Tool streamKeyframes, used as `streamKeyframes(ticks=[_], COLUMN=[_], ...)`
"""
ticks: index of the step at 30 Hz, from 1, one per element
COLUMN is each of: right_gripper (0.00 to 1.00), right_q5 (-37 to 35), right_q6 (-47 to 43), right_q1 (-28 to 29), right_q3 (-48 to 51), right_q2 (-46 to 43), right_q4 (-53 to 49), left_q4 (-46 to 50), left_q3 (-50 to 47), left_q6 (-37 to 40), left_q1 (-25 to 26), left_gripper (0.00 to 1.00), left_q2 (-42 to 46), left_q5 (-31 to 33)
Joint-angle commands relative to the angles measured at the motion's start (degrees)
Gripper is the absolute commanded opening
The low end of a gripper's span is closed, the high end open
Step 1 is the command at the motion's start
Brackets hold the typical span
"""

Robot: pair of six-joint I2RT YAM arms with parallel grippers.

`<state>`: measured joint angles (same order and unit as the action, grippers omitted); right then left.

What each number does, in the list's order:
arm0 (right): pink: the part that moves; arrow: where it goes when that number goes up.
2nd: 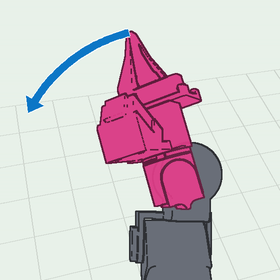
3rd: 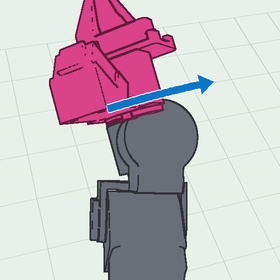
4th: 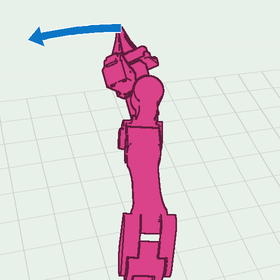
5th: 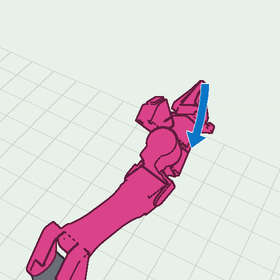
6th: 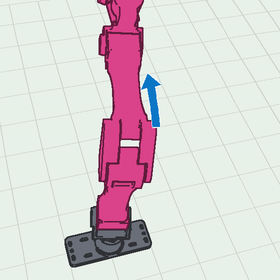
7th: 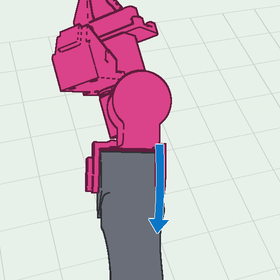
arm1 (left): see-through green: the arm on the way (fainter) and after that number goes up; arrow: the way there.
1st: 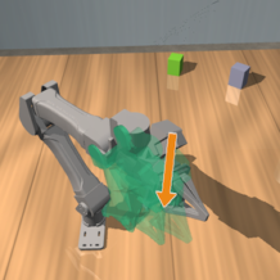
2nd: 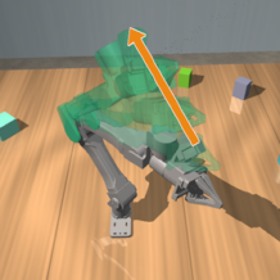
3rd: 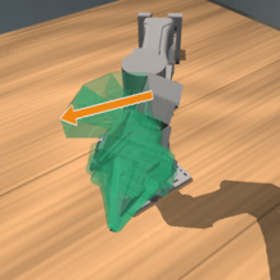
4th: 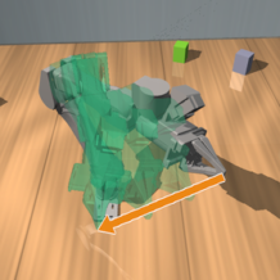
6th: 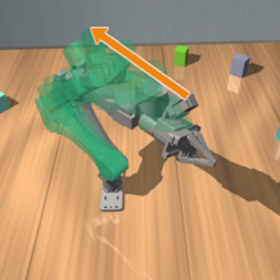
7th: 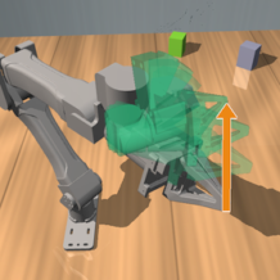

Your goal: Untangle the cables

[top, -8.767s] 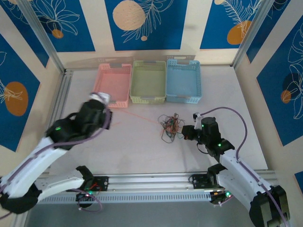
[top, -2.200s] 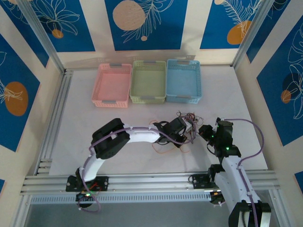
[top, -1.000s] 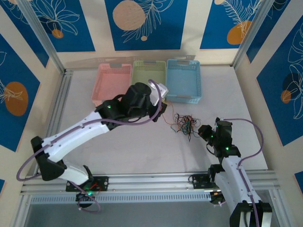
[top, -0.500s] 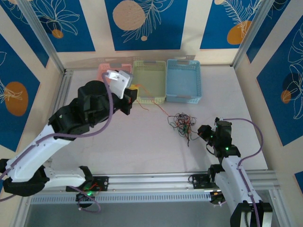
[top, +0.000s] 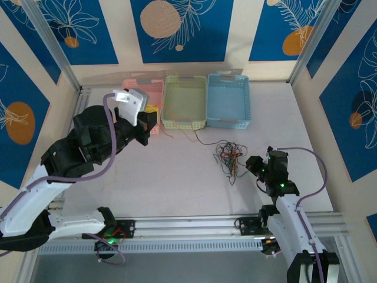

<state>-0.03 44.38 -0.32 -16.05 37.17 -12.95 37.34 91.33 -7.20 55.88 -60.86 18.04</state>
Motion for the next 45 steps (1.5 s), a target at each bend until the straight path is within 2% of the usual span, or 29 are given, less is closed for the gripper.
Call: streamKeyframes(ticks=[1,3,5,8,9,11,12,15,19,22,26,30,33,36,39,45], right_gripper=[0.19,0.36,0.46,0.48,0.48,0.49,0.48,0.49,0.49,0.49,0.49,0.49,0.49,0.49,0.49,0.49], right_q5=[0.10,0.46,0.82,0.61,0.56,0.56,0.48,0.27,0.21,0.13,-0.32,-0.50,-0.63,-0.74,-0.68,-0.76], right_q6=[-0.88,-1.01,-1.14,-1.05,-1.05,-1.04,-0.96,-0.96,-0.88,-0.87,-0.62,-0.70,-0.72,-0.70,-0.77,-0.79], right_q1=[0.31,0.29,0.27,0.32,0.32,0.33,0.38,0.40,0.50,0.49,0.58,0.80,0.93,0.93,1.02,1.17], right_q3=[0.23,0.32,0.41,0.50,0.50,0.50,0.50,0.50,0.50,0.50,0.41,0.41,0.48,0.41,0.39,0.38], right_q2=[-0.84,-0.96,-1.03,-0.97,-0.95,-0.95,-0.92,-0.96,-0.93,-1.00,-0.87,-0.87,-0.76,-0.78,-0.78,-0.78], right_q4=[0.32,0.58,0.99,0.91,0.91,0.91,0.90,0.91,0.90,0.82,0.65,0.73,0.73,0.64,0.65,0.72], left_q4=[0.96,-0.21,-0.49,-1.04,-0.83,-0.38,0.21,1.51,2.73,2.83,1.04,-9.52,-16.36,-15.09,-13.79,-12.25], left_q3=[-3.89,-7.58,-10.09,-13.75,-14.85,-16.53,-16.95,-17.54,-17.59,-18.24,-21.75,-28.59,-30.05,-25.78,-22.56,-19.21], left_q6=[-2.15,-3.48,-4.76,-6.29,-6.78,-7.12,-7.35,-7.39,-7.17,-7.04,-8.86,-14.53,-17.57,-16.26,-16.09,-15.57], left_q1=[-0.51,-0.59,-0.59,-0.68,-0.68,-0.80,-0.76,-0.83,-1.01,-1.20,-1.47,-1.00,2.27,6.26,7.22,8.02], left_gripper=[0.00,0.00,0.00,0.01,0.10,0.43,0.50,0.64,0.72,0.75,0.75,0.70,0.67,0.66,0.63,0.61], left_q2=[-0.84,-1.17,-1.70,-1.72,-1.55,-1.24,-1.11,-0.68,-0.01,-0.11,-3.76,-11.15,-20.04,-29.90,-37.11,-44.74], left_q5=[-3.85,-5.41,-6.76,-8.77,-8.95,-8.78,-8.28,-7.49,-6.62,-7.24,-12.68,-23.38,-25.47,-20.28,-17.17,-11.80])
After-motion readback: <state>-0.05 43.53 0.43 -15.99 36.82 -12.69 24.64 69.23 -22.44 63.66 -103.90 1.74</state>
